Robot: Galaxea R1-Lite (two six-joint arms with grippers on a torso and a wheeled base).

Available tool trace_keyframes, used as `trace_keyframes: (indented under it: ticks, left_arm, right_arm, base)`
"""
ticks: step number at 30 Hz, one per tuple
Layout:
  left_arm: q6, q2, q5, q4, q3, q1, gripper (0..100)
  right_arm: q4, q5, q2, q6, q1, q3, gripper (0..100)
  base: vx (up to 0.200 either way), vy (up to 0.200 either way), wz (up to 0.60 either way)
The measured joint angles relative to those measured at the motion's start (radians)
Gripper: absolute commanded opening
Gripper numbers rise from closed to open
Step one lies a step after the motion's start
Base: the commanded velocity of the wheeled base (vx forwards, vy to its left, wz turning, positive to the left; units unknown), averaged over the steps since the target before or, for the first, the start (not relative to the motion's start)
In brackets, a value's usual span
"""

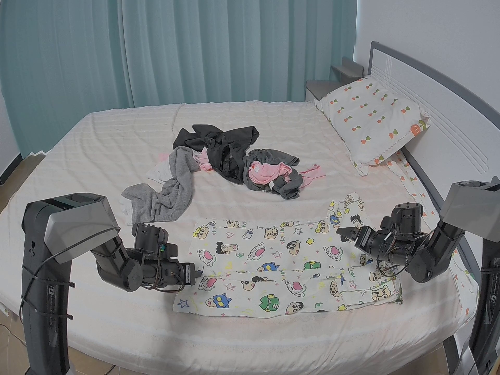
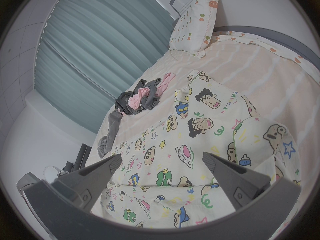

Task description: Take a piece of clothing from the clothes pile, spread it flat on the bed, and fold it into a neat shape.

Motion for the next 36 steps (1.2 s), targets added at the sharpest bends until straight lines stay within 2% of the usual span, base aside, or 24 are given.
trace_keyframes:
  ticks: [17, 25, 36]
  left_arm:
    - [0.001, -0.064, 0.011, 0.013, 0.08, -0.003, 0]
    - [0.001, -0.121, 0.021, 0.11, 0.088, -0.003, 0]
    - [-0.011, -0.203, 0.023, 0.173, 0.122, -0.024, 0]
  right_arm:
    - [0.0, -0.001, 0.003, 0.0, 0.0, -0.002, 100]
    - [0.0, -0.001, 0.003, 0.0, 0.0, -0.002, 100]
    - [0.0, -0.001, 0.003, 0.0, 0.0, -0.002, 100]
  base:
    - [0.0, 0.0, 0.0]
    - [0.0, 0.0, 0.0]
    - [0.0, 0.0, 0.0]
